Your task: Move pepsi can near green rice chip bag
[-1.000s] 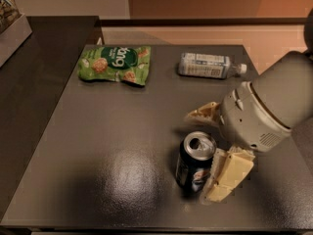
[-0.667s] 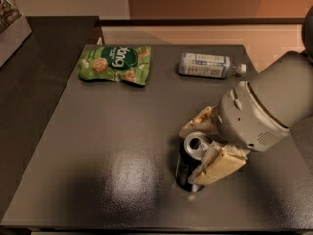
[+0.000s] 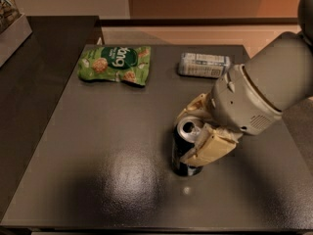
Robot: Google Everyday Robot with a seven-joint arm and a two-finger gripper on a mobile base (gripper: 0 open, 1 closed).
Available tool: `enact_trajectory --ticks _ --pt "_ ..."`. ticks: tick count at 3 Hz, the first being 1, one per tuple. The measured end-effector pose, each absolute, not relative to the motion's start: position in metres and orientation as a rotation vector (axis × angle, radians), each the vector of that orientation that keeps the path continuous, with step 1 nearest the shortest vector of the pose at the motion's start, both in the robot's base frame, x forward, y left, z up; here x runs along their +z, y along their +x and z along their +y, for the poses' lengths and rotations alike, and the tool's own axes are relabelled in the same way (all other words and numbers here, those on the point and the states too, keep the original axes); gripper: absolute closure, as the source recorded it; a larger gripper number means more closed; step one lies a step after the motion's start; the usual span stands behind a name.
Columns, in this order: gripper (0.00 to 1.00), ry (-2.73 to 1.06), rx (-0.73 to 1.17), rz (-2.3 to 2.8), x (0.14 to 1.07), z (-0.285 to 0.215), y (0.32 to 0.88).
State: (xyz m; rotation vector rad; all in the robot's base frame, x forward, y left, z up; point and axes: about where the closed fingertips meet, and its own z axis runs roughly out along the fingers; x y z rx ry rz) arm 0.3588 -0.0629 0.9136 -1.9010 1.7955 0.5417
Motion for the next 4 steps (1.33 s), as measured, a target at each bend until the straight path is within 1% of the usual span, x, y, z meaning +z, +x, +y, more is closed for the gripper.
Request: enact_trajectory --ticks 1,2,4 --pt "1.0 -1.827 0.487 1.808 0.939 -0.051 0.389" --pt "1.0 -1.739 0.445 1.832 0.958 -0.035 0.423" --pt "1.0 -1.725 0.457 1.844 0.952 0.021 0.478"
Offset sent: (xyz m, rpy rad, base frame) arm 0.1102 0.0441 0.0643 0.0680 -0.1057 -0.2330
